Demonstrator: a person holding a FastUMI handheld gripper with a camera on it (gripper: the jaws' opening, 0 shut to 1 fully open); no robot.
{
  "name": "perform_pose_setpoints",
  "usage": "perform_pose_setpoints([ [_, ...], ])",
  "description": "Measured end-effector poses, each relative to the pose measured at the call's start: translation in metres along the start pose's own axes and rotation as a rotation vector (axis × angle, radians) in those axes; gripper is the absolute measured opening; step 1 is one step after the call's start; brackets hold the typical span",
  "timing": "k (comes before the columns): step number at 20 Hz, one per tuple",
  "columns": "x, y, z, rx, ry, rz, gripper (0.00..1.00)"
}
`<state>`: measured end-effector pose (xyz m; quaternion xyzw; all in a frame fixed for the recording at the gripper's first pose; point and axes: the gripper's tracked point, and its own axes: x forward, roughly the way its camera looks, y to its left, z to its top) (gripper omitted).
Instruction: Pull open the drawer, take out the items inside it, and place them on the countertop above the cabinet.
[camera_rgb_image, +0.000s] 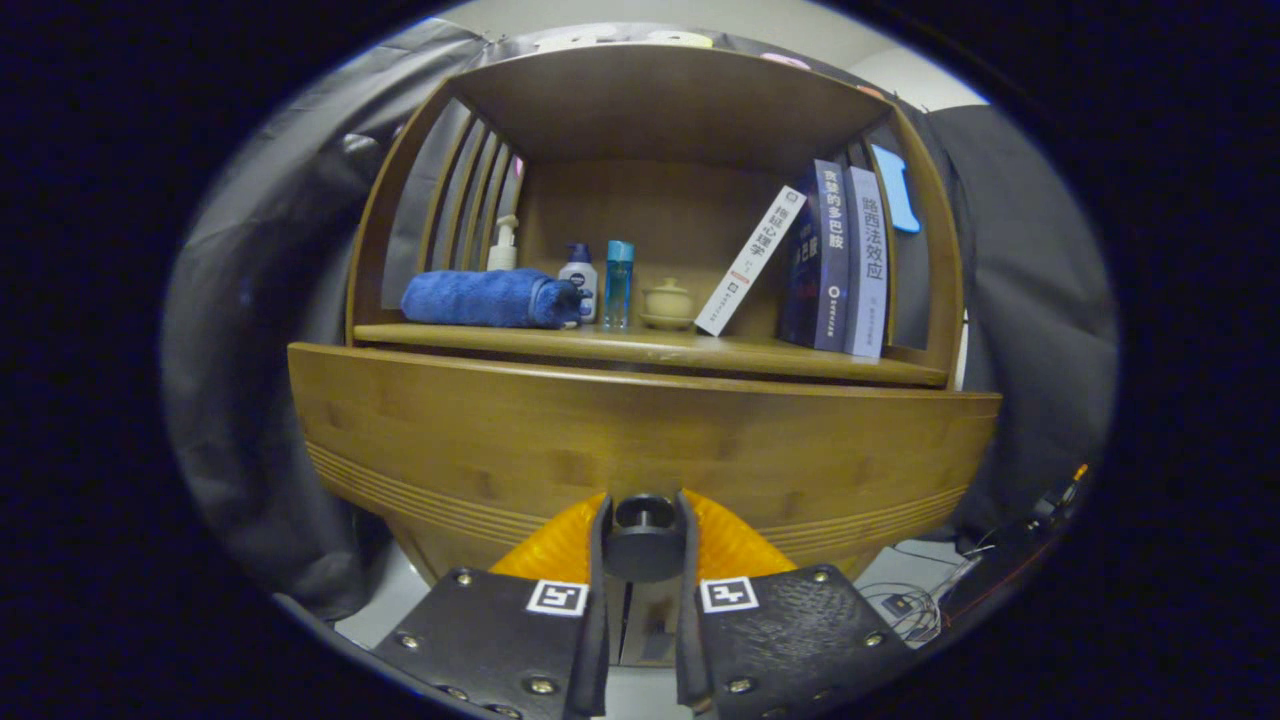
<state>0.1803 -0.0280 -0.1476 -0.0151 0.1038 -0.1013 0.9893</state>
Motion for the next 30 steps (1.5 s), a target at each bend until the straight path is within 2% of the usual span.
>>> perform_pose_setpoints([
  [9, -0.088, 0.000, -0.022, 0.034, 0.051, 0.058, 0.27],
  [16, -0.111, 0.010, -0.021, 0.093, 0.082, 0.091, 0.27],
  [19, -0.124, 0.009, -0.010, 0.071, 0.050, 0.092, 0.26],
  [20, -0.132, 0.008, 0.005, 0.055, -0.009, 0.085, 0.26],
  [21, -0.146, 0.011, -0.001, 0.024, -0.034, 0.090, 0.14],
  [24, -0.167, 0.014, 0.023, -0.065, -0.075, 0.110, 0.13],
  [27, -0.167, 0.020, 0.024, -0.028, -0.035, 0.155, 0.13],
  [30, -0.153, 0.023, 0.050, 0.041, 0.000, 0.200, 0.14],
])
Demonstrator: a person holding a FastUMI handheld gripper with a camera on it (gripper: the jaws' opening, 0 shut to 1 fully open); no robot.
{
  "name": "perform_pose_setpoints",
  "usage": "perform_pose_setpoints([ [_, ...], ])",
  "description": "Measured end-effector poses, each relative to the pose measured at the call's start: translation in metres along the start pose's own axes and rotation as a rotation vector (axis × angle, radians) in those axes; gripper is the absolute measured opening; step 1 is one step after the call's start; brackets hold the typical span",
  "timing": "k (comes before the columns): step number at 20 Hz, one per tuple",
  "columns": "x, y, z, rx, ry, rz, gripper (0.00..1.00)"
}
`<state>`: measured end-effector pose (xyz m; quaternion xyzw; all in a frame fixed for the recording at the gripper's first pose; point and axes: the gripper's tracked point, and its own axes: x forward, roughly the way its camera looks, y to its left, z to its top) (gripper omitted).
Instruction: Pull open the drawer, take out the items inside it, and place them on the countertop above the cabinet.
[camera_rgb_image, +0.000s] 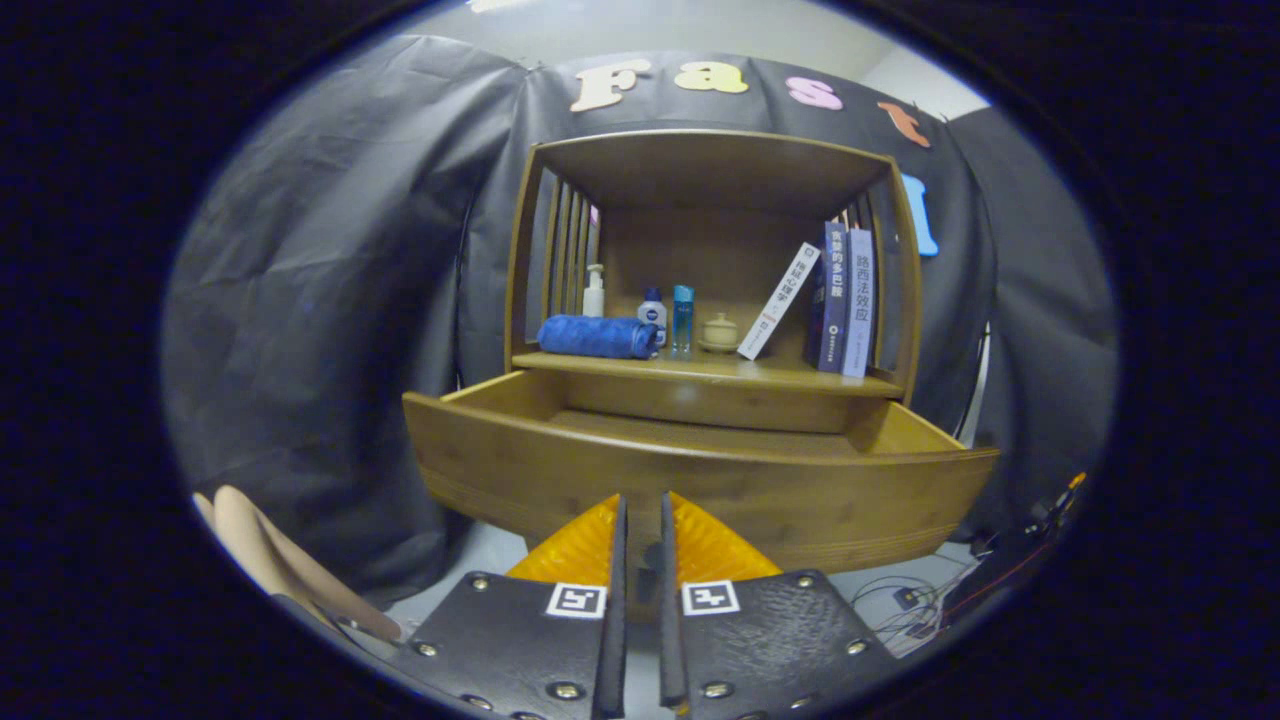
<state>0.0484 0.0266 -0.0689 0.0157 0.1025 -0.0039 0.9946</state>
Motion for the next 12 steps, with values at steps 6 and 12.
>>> perform_pose_setpoints([
  [6, 0.057, -0.015, 0.090, -0.064, -0.056, 0.028, 0.66],
  [12, 0.133, 0.001, 0.043, -0.168, 0.363, 0.171, 0.84],
])
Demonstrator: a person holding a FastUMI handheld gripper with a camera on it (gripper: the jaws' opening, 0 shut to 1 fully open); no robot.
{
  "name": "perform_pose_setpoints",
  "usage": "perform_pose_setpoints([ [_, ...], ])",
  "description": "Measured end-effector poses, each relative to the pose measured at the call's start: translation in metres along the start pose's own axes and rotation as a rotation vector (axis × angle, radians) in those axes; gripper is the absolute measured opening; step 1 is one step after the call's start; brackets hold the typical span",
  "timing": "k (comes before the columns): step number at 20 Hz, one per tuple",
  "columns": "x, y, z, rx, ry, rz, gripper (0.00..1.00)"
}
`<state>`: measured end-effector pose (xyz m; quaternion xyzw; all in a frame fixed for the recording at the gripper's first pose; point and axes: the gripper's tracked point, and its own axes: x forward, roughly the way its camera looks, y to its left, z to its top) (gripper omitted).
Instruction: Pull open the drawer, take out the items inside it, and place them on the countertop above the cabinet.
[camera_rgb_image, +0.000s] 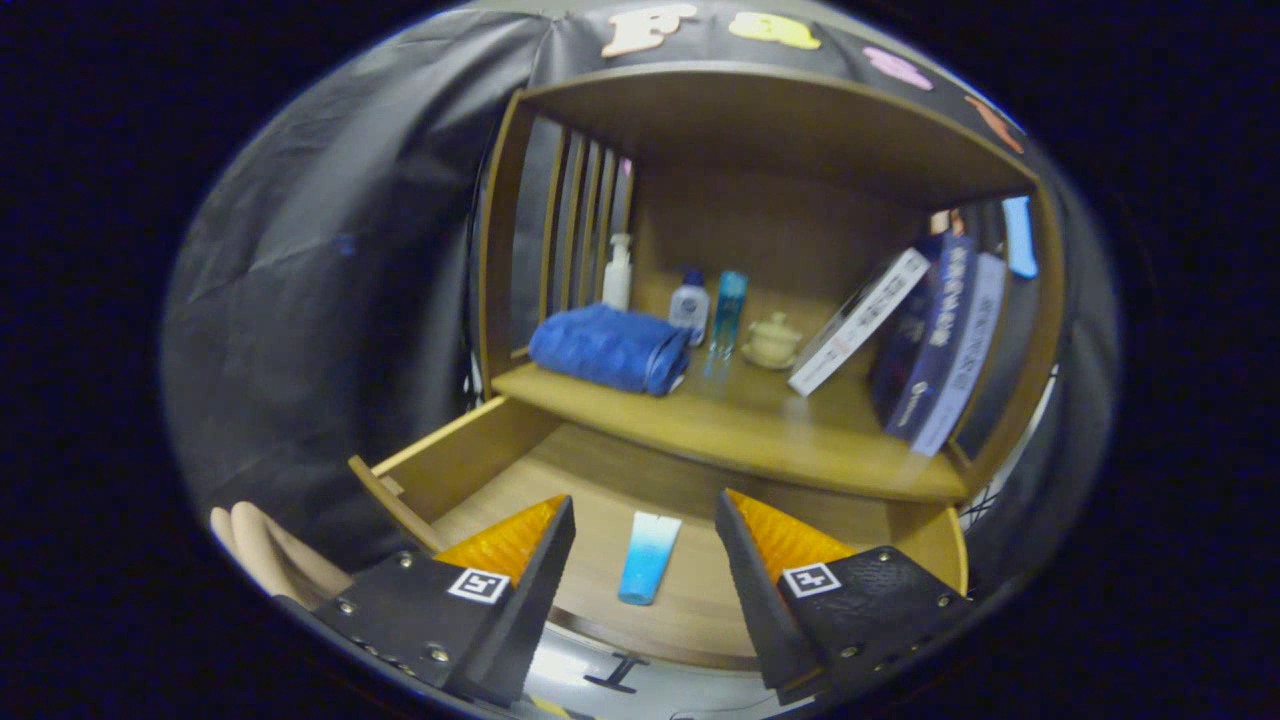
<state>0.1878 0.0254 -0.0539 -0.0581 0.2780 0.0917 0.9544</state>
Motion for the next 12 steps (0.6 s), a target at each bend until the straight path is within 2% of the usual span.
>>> perform_pose_setpoints([
  [3, 0.036, -0.003, -0.013, -0.064, 0.144, 0.010, 1.00],
  [5, 0.060, -0.009, -0.029, -0.113, 0.257, 0.002, 0.99],
  [8, 0.075, -0.008, -0.058, -0.120, 0.413, 0.007, 0.99],
  [10, 0.080, 0.004, -0.075, -0.121, 0.505, 0.070, 0.99],
  [12, 0.082, 0.005, -0.089, -0.104, 0.591, 0.081, 0.97],
])
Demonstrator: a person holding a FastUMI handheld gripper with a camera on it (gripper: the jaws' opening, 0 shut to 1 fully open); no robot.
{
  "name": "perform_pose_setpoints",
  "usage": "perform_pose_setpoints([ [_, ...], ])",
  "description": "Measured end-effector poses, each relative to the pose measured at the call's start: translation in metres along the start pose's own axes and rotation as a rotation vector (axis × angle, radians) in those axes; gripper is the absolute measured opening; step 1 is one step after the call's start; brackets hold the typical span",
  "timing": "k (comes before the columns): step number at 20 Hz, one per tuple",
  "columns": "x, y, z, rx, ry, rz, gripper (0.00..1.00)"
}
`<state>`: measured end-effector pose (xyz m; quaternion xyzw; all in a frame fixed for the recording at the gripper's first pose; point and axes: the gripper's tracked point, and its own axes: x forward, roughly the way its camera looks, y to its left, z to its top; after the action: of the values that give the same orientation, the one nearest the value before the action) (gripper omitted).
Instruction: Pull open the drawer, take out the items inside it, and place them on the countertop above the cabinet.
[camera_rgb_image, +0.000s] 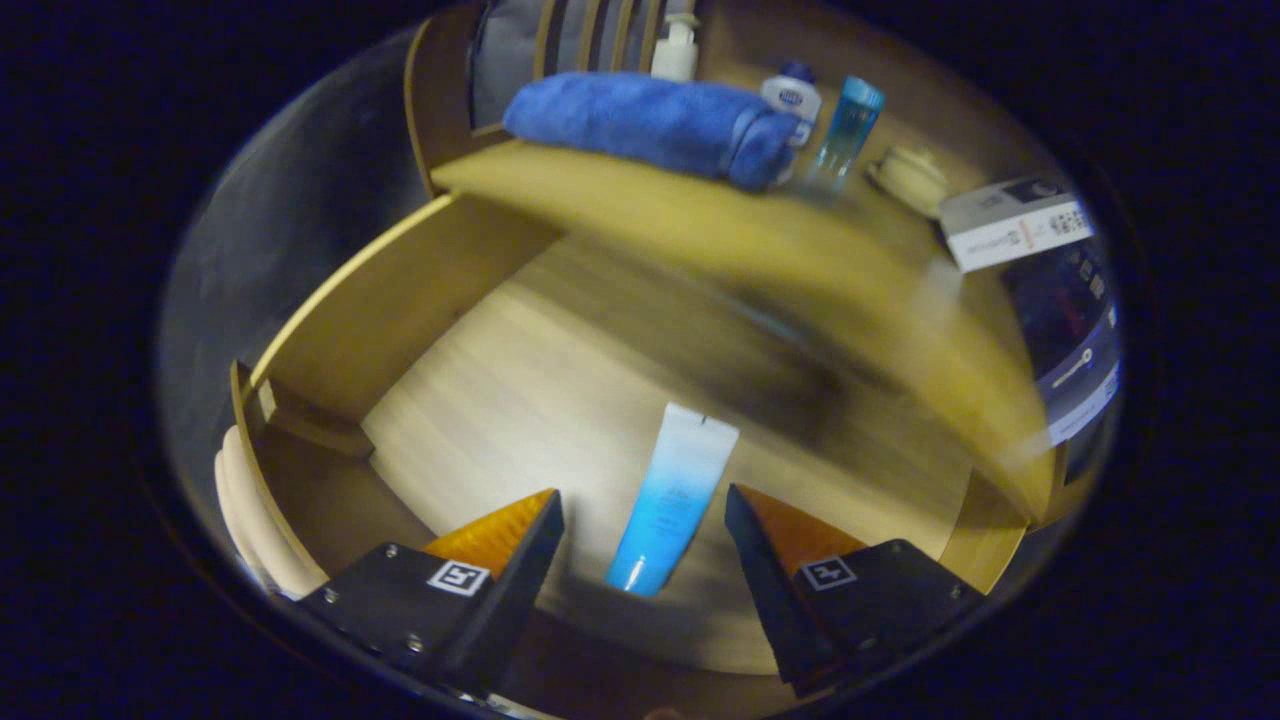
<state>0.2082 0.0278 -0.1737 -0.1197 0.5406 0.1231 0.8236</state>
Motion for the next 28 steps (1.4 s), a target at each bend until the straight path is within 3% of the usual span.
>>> perform_pose_setpoints([
  [7, 0.012, 0.001, -0.026, 0.010, 0.205, 0.016, 0.97],
  [13, 0.015, 0.004, -0.027, 0.049, 0.221, 0.033, 0.96],
  [17, 0.012, 0.008, -0.021, 0.015, 0.190, 0.035, 0.42],
  [19, 0.011, 0.011, -0.019, 0.009, 0.172, 0.043, 0.42],
  [21, 0.011, 0.007, -0.020, -0.002, 0.149, 0.032, 0.32],
  [28, -0.016, 0.004, -0.008, 0.031, 0.035, 0.118, 0.32],
])
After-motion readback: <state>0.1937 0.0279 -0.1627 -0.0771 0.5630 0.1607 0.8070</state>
